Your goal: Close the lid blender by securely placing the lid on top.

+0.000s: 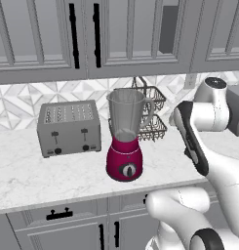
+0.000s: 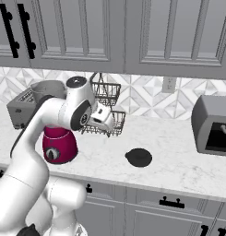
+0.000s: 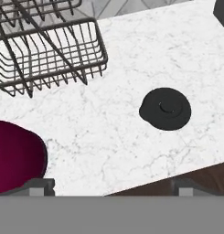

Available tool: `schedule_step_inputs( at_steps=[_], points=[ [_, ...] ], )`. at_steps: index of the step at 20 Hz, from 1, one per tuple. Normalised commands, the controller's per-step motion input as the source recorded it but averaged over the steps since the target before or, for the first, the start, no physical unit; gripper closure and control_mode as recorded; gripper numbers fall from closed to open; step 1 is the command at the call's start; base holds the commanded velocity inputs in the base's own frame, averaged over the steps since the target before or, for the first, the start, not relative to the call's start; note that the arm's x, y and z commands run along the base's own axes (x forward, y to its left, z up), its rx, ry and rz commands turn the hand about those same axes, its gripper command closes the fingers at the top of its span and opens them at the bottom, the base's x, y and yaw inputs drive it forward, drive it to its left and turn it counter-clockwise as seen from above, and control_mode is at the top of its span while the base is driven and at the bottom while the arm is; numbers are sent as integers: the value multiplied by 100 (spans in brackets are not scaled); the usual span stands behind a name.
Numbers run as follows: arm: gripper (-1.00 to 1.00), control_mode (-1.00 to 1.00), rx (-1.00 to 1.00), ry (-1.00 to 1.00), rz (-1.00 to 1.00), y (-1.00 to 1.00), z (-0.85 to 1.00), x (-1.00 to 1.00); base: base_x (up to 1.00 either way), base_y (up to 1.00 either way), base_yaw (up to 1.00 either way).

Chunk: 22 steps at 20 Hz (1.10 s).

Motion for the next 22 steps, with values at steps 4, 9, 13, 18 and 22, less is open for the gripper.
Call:
schedule_step_inputs(
  at_steps=[4, 9, 13, 18, 22],
  points=[
    [-100, -100, -4, 2, -22, -68, -45, 0, 0, 0, 0],
    [-100, -100, -5, 2, -17, -63, -43, 1, 0, 0, 0],
    [-100, -100, -2, 0, -7, -41, -24, 14, 0, 0, 0],
    [-100, -100, 0, 1, -3, -37, -23, 15, 0, 0, 0],
    [-100, -100, 0, 5, 0, -24, -26, 21, 0, 0, 0]
  ],
)
